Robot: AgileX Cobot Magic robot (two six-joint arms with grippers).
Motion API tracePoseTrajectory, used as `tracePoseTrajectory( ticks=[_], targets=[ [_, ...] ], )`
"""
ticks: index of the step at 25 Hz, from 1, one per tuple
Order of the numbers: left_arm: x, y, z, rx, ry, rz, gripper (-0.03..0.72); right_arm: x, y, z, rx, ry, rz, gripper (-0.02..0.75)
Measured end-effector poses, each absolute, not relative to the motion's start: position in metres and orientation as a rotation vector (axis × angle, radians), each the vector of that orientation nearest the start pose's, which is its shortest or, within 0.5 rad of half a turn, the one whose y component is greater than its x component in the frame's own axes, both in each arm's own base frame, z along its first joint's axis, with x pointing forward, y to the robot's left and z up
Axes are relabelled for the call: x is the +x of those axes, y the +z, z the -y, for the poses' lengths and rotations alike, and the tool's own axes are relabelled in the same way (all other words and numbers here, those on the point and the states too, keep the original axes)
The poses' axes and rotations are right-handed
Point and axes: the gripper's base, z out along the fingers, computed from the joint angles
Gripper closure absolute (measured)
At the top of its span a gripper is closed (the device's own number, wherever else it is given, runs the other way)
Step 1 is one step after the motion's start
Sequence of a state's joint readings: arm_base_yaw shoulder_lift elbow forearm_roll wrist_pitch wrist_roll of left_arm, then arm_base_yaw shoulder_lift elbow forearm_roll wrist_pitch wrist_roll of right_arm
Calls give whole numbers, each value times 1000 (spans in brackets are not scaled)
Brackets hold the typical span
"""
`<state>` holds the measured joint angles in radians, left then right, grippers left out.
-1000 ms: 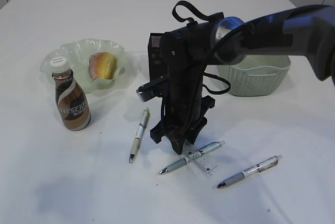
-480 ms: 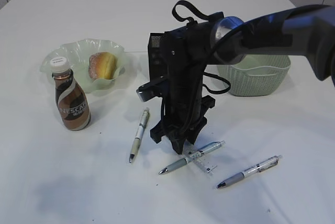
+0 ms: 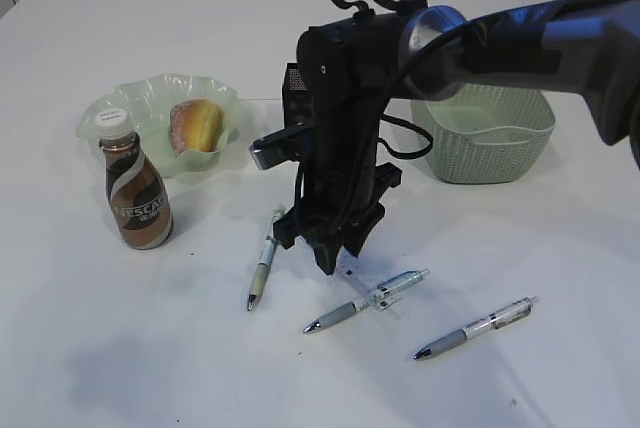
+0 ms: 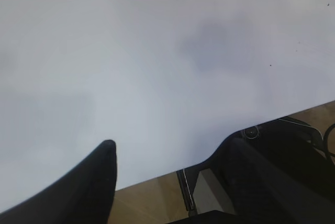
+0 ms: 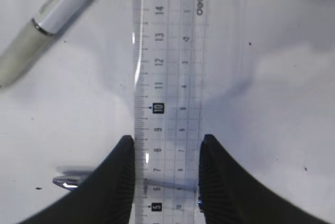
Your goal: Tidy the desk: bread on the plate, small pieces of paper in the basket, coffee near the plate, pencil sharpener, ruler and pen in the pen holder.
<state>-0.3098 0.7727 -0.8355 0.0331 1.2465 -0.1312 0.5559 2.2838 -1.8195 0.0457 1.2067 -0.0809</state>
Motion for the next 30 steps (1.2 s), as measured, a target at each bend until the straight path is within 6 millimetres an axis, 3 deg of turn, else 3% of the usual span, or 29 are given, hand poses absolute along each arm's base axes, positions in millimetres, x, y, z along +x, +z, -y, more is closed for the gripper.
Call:
tracePoseTrajectory(
  ticks=[19, 30],
  targets=[
    [106, 326, 31, 242, -97, -2659, 222, 393, 179, -258, -906, 216, -2931, 438],
    [106, 326, 31, 242, -97, -2659, 222, 383, 243, -252, -877, 271, -2803, 438]
  ],
)
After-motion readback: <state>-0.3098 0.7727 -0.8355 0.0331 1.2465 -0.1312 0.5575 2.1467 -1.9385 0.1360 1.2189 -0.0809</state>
